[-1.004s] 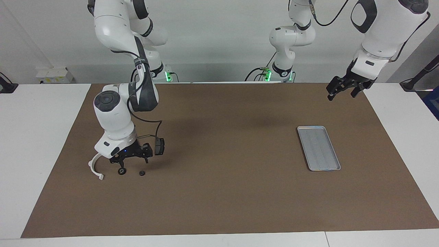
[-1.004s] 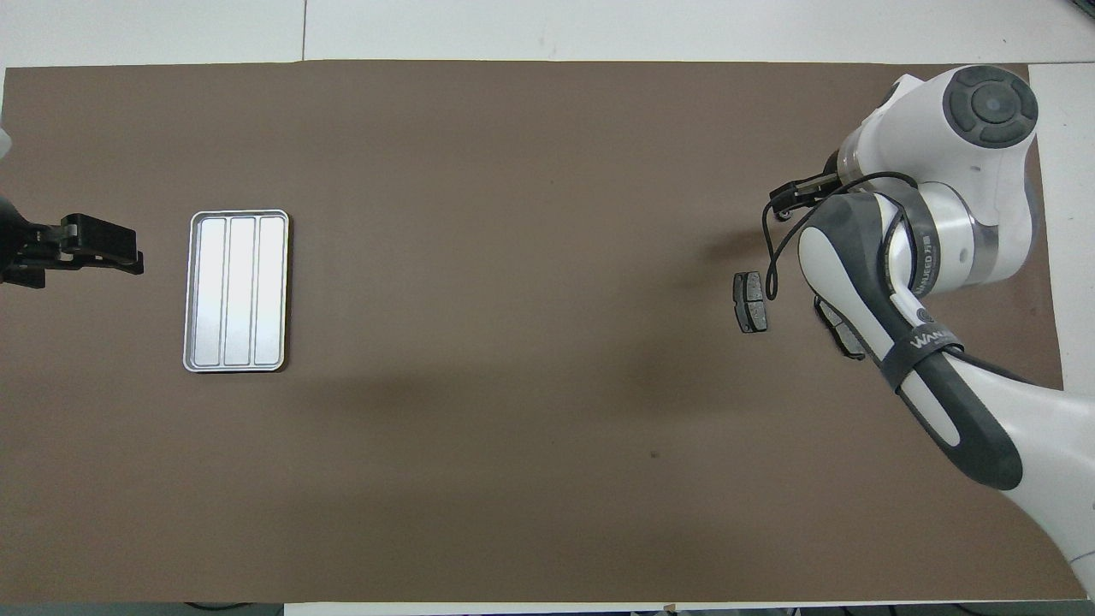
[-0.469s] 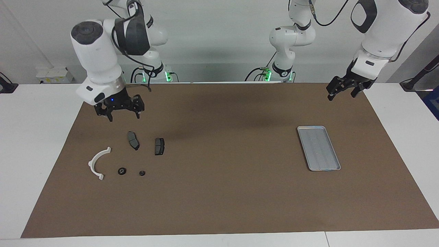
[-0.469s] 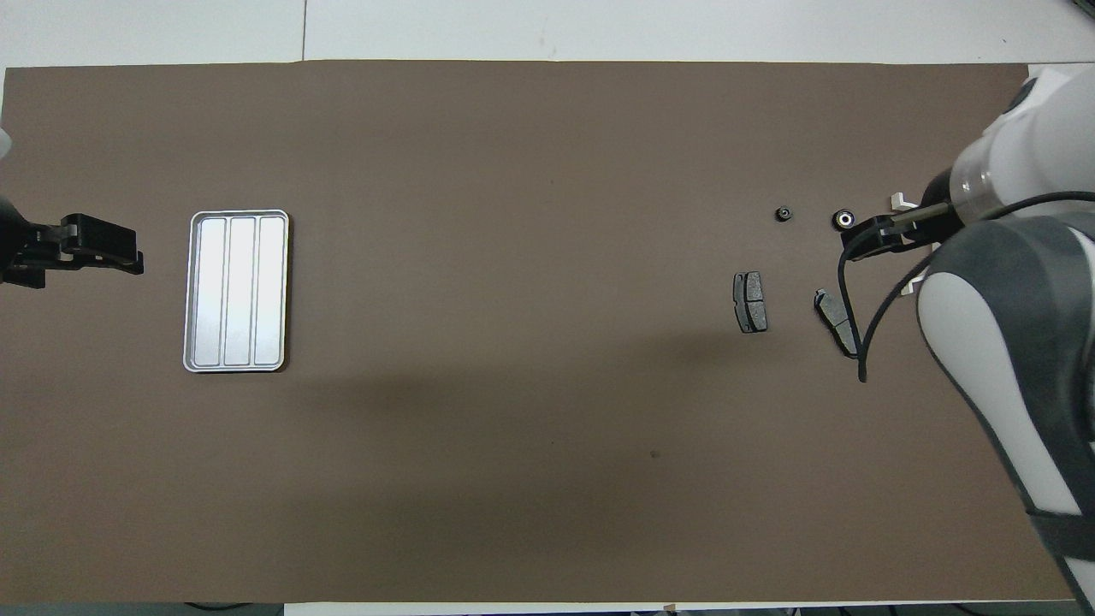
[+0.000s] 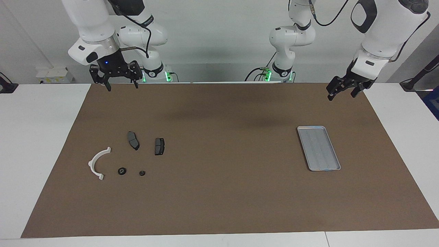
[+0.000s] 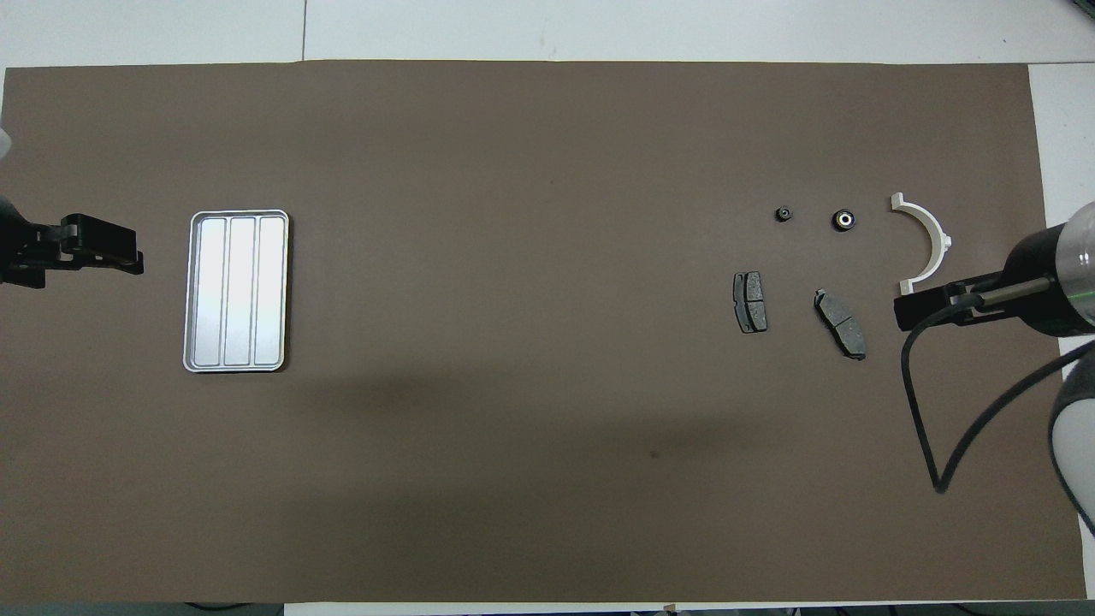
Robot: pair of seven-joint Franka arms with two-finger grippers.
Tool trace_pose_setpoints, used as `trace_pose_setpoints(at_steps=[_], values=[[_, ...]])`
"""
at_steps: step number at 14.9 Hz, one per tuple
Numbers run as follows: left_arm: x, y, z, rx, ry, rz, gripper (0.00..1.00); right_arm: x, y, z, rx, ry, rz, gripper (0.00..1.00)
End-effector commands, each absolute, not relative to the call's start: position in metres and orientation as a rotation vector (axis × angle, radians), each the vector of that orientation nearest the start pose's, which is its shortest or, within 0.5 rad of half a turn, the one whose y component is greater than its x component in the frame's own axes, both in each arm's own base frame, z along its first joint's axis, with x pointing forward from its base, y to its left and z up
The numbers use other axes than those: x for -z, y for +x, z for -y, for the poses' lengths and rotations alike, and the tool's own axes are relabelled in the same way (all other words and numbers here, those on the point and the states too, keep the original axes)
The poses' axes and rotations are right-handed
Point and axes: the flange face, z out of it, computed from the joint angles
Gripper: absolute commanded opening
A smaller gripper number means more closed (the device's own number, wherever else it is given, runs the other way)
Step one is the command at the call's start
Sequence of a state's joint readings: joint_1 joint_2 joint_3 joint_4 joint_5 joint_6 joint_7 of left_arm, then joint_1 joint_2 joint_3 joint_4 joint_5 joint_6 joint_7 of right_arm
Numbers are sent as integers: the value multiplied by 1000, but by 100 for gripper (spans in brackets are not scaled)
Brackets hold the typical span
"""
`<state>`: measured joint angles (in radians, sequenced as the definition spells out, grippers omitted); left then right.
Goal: Place bearing gear from tray to pile
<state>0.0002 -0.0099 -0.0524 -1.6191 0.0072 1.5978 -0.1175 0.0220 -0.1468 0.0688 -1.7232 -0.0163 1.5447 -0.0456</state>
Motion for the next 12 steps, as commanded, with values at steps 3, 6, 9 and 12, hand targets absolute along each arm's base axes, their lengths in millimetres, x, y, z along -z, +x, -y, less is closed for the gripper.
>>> trace_pose_setpoints(at_steps=[3,6,9,12], values=[[-613,546,28,-18,-3116,95,100,-621,492,-45,-114,-3148,172,100],[-613,546,28,-18,-3116,97,100,-608,501,-39,-123,-3146,150,100],[-613,546,28,-18,-3116,97,100,-598,510,-39,-147,-3145,146,100],[-613,546,28,-18,-3116,97,100,-593,516,-36,-152,-3145,136,100]])
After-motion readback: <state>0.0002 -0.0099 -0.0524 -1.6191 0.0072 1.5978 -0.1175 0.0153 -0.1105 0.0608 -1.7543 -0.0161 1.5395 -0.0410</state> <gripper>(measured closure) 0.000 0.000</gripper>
